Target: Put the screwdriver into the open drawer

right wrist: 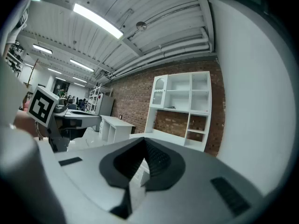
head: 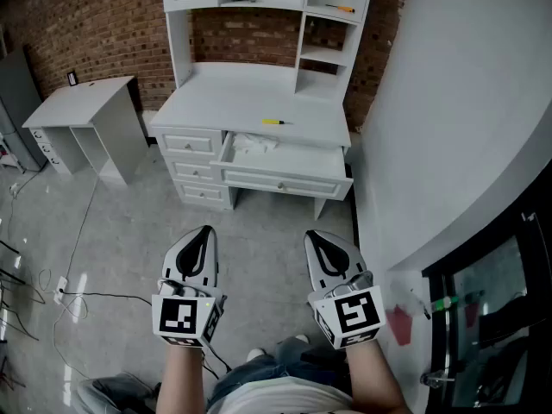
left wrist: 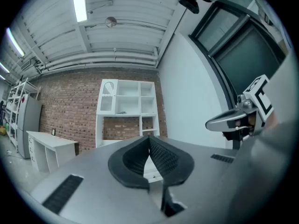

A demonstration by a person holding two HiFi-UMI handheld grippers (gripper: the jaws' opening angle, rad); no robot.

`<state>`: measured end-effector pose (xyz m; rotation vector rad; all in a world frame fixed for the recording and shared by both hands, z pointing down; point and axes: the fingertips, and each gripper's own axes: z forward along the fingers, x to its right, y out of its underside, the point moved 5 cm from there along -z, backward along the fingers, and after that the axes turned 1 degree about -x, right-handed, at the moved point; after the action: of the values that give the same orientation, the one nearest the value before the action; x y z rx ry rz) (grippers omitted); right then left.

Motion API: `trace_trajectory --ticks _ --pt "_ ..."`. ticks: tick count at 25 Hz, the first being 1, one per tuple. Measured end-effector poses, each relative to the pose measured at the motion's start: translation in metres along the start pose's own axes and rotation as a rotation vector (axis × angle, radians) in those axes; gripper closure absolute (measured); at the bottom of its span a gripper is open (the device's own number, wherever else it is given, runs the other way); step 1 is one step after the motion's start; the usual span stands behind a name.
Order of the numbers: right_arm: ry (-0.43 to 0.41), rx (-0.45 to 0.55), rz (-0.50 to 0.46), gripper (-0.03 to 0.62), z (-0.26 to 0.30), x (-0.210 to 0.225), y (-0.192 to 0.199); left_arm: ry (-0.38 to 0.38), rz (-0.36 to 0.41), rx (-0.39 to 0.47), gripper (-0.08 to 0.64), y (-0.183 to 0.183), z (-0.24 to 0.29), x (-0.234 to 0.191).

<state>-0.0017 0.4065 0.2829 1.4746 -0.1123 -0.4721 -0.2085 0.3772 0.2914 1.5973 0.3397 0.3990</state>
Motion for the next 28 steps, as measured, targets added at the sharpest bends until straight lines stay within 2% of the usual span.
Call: trace_trajectory --ticks 9,15,21,28 --pt "-0.003 -0.015 -0.004 0.583 0.037 0.007 0.004 0.005 -0.007 0.003 0.546 0.010 0.031 -0.024" --pt "-0.005 -0.010 0.059 0.581 0.081 0.036 0.018 0.003 0.003 -0.029 0.546 0.024 0.079 -0.036" --pt "-0.036 -0.026 0.074 0.581 0.151 0.087 0.034 -0.019 -0.004 -0.057 0.546 0.039 0.161 -0.050" --pt "-0.090 -0.063 0.058 0.581 0.244 0.179 0.055 -0.041 -0.016 -0.073 0.546 0.053 0.290 -0.054"
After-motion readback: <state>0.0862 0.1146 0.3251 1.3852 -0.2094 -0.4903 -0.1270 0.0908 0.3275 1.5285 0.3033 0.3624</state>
